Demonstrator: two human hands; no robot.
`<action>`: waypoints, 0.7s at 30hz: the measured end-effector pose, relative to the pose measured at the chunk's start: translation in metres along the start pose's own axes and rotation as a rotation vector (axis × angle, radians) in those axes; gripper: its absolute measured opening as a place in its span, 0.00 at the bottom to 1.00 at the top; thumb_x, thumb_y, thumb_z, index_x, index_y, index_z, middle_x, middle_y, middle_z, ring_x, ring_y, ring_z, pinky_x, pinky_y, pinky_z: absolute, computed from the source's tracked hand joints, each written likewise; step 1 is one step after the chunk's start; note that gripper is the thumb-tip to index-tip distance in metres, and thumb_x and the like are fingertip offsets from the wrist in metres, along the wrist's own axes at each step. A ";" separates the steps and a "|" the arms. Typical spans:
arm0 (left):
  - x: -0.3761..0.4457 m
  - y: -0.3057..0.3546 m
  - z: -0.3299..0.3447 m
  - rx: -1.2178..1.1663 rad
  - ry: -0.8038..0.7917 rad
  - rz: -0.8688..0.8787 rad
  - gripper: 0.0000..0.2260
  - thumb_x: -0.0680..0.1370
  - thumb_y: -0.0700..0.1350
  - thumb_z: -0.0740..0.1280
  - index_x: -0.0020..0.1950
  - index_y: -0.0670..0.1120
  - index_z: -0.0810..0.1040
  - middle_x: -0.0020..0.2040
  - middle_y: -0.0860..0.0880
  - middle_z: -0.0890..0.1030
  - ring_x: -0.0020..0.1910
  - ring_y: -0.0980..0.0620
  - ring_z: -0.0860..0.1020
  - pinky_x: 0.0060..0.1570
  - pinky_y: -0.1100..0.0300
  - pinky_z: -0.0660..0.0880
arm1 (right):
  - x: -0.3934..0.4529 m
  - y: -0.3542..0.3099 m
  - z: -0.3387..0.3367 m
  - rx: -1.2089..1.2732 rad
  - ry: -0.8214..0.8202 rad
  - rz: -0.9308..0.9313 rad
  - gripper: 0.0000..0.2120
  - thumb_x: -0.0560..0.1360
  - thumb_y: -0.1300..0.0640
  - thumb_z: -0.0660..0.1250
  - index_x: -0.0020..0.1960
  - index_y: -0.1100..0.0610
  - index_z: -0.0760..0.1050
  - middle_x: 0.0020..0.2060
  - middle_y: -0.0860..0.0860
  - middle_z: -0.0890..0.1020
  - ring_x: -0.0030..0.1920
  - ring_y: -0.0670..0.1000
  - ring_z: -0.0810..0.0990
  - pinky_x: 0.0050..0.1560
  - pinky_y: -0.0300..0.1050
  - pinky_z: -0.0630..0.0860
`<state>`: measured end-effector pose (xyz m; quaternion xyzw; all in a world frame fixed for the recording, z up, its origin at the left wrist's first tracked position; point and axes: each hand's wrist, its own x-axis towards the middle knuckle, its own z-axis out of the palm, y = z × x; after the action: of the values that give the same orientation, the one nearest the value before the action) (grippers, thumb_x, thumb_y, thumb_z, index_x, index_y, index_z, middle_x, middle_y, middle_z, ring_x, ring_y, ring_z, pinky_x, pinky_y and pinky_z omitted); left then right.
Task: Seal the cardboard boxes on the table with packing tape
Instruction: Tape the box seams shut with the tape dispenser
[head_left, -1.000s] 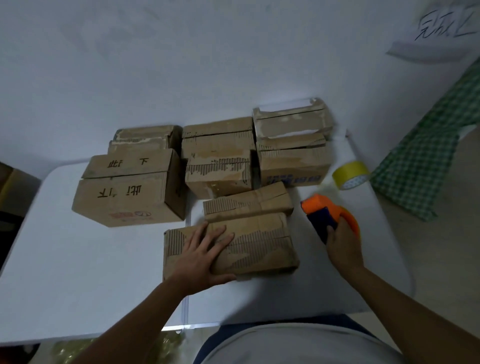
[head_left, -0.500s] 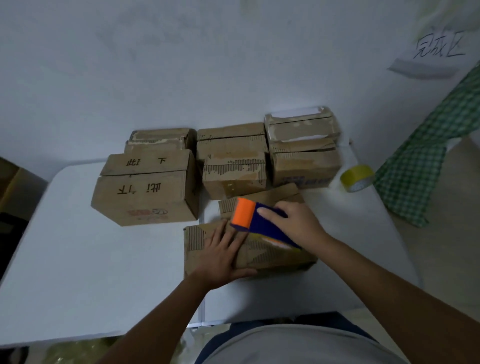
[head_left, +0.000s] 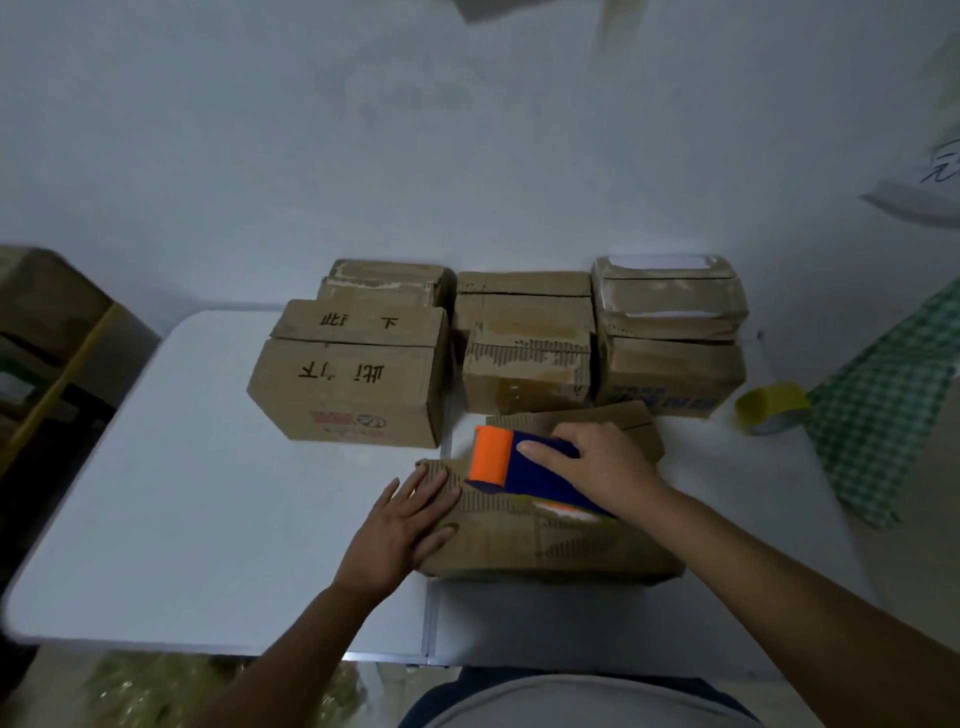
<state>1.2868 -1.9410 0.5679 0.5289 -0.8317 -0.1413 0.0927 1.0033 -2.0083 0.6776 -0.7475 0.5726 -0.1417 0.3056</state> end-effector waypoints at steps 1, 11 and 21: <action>-0.001 0.001 -0.001 -0.027 0.004 -0.006 0.23 0.82 0.58 0.53 0.76 0.53 0.65 0.77 0.50 0.63 0.78 0.45 0.57 0.74 0.44 0.56 | 0.001 -0.003 0.005 -0.009 -0.027 -0.011 0.35 0.64 0.19 0.48 0.38 0.49 0.76 0.32 0.46 0.80 0.32 0.42 0.78 0.34 0.44 0.75; 0.024 0.048 -0.046 -1.103 -0.056 -0.739 0.15 0.82 0.58 0.60 0.56 0.56 0.84 0.54 0.54 0.85 0.53 0.55 0.81 0.52 0.59 0.76 | 0.000 0.004 0.022 -0.033 -0.038 -0.004 0.37 0.63 0.18 0.47 0.40 0.48 0.75 0.33 0.46 0.80 0.33 0.42 0.78 0.37 0.44 0.77; 0.031 0.045 -0.074 -1.625 -0.088 -0.747 0.12 0.78 0.49 0.68 0.51 0.42 0.85 0.42 0.45 0.82 0.39 0.54 0.78 0.41 0.63 0.77 | 0.001 0.003 0.017 0.010 -0.095 0.002 0.34 0.64 0.21 0.49 0.43 0.48 0.76 0.35 0.46 0.81 0.35 0.42 0.79 0.35 0.39 0.73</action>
<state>1.2579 -1.9613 0.6526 0.5306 -0.2512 -0.7278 0.3545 1.0110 -2.0045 0.6628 -0.7513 0.5573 -0.1088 0.3362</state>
